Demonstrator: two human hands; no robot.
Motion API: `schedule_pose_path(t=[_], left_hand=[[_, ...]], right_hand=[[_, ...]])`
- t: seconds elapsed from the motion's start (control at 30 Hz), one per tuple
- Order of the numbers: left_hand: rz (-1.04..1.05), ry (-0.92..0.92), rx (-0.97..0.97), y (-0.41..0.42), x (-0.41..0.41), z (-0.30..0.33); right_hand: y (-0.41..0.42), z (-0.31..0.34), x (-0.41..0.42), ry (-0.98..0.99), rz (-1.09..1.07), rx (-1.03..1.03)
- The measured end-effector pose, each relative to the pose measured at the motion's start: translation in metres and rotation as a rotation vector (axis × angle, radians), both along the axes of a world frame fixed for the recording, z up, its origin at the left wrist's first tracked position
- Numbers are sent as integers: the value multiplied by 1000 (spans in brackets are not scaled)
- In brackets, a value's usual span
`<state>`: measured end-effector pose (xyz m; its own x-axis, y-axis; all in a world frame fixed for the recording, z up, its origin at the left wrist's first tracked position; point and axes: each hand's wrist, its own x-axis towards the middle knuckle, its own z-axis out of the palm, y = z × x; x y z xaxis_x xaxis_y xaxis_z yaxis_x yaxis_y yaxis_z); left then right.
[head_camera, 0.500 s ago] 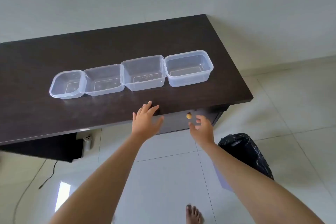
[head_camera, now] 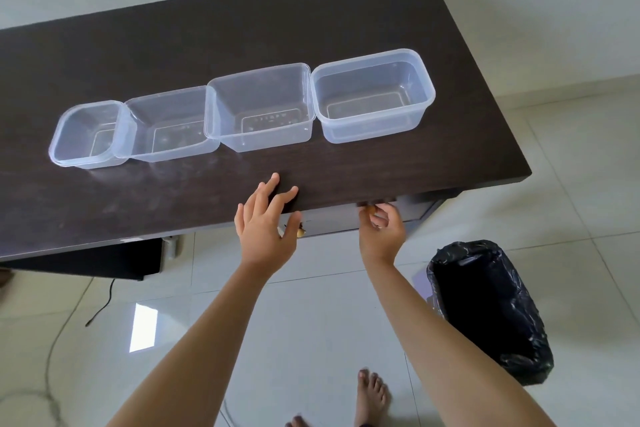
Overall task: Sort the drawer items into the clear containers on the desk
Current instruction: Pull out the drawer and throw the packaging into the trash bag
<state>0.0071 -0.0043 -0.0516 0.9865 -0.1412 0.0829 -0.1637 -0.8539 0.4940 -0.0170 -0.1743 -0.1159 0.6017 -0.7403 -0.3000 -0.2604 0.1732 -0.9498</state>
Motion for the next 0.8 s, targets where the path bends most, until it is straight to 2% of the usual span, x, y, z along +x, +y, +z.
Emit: schedule_pose_path(t=[0.2,0.57,0.8], left_hand=[[0,-39,24,-1,1,-4],[-27,-87,-12,3,1,-8],[-17,-92,-63,3,3,-8]], right_hand=[[6,-8,3,-73,-144,82],[3,-14,7,-121,-179,75],[4,-21,-15,-117,-218,161]])
